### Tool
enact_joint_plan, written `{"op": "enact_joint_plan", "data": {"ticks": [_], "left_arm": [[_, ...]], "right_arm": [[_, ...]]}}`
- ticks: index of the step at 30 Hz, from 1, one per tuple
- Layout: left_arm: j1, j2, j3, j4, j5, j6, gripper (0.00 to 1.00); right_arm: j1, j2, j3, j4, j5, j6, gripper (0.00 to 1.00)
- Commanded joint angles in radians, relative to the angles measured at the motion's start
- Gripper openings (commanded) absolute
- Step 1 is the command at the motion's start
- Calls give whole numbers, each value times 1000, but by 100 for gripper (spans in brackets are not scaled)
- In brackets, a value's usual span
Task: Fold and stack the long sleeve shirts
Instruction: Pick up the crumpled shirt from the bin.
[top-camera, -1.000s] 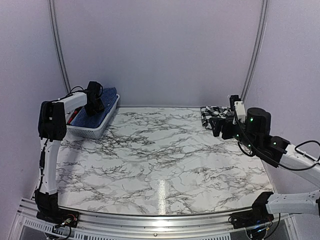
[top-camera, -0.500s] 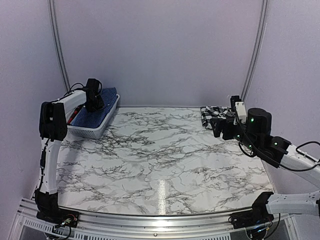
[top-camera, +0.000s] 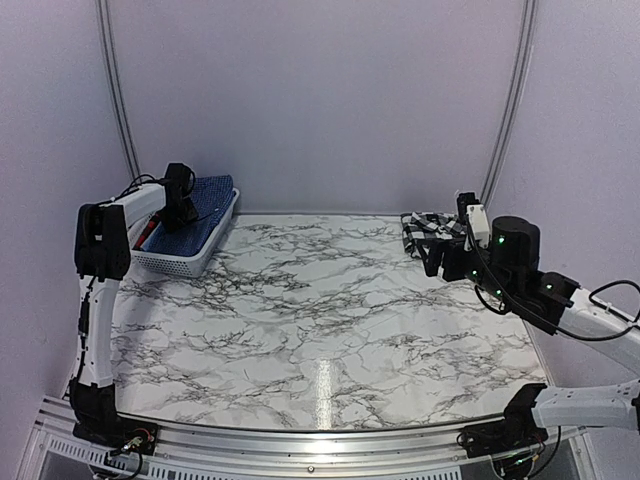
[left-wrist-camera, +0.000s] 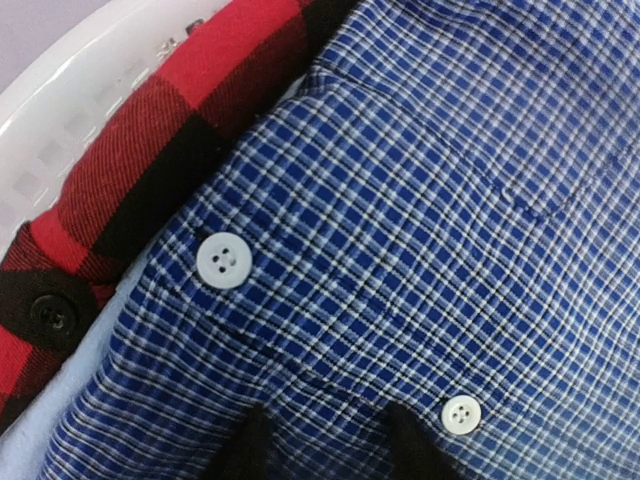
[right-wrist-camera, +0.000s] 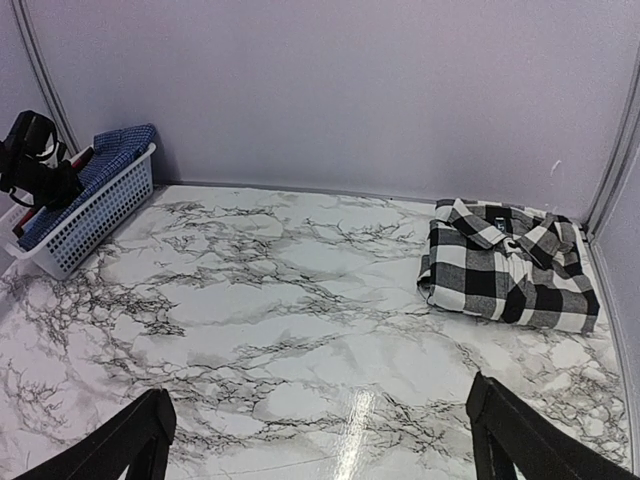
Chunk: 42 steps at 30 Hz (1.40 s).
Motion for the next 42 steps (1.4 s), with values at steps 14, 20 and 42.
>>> {"op": "enact_joint_plan", "data": {"ticks": [14,20,42], "left_arm": [[0,-181,63,10,1,59,0],[-33,-339,48,90,-53,125,0],[-648,-809,-58,613,-110,742,0]], "right_arm": [[9,7,-2,27,-12,22,99],[9,12,-7,34,-14,18,99],[8,28,-21,78,-28,22,99]]}}
